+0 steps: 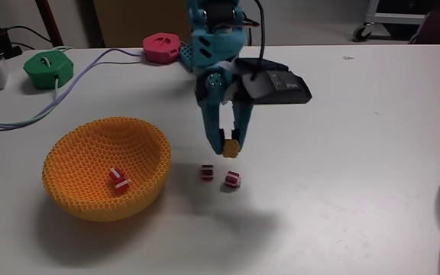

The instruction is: Place cube pieces into the yellow basket

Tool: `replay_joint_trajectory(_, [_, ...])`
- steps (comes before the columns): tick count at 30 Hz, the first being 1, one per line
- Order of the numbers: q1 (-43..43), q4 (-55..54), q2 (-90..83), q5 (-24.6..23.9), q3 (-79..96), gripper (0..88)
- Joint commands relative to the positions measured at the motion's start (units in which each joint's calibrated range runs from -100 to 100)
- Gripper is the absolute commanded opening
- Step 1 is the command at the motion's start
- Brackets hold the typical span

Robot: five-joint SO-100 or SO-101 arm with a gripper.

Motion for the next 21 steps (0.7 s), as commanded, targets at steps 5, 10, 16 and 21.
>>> replay_joint_trajectory(5, [13.5,11.6,-10.6,6.6,-9.9,2.2])
replay_joint_trajectory(10, [18.0,11.5,-9.0,7.5,-2.8,44.1])
replay_joint_trajectory(16, [18.8,12.1,-7.6,6.1,0.1,48.9])
replay_joint_trajectory(21, [13.3,12.1,-8.3,1.5,-1.7,50.7])
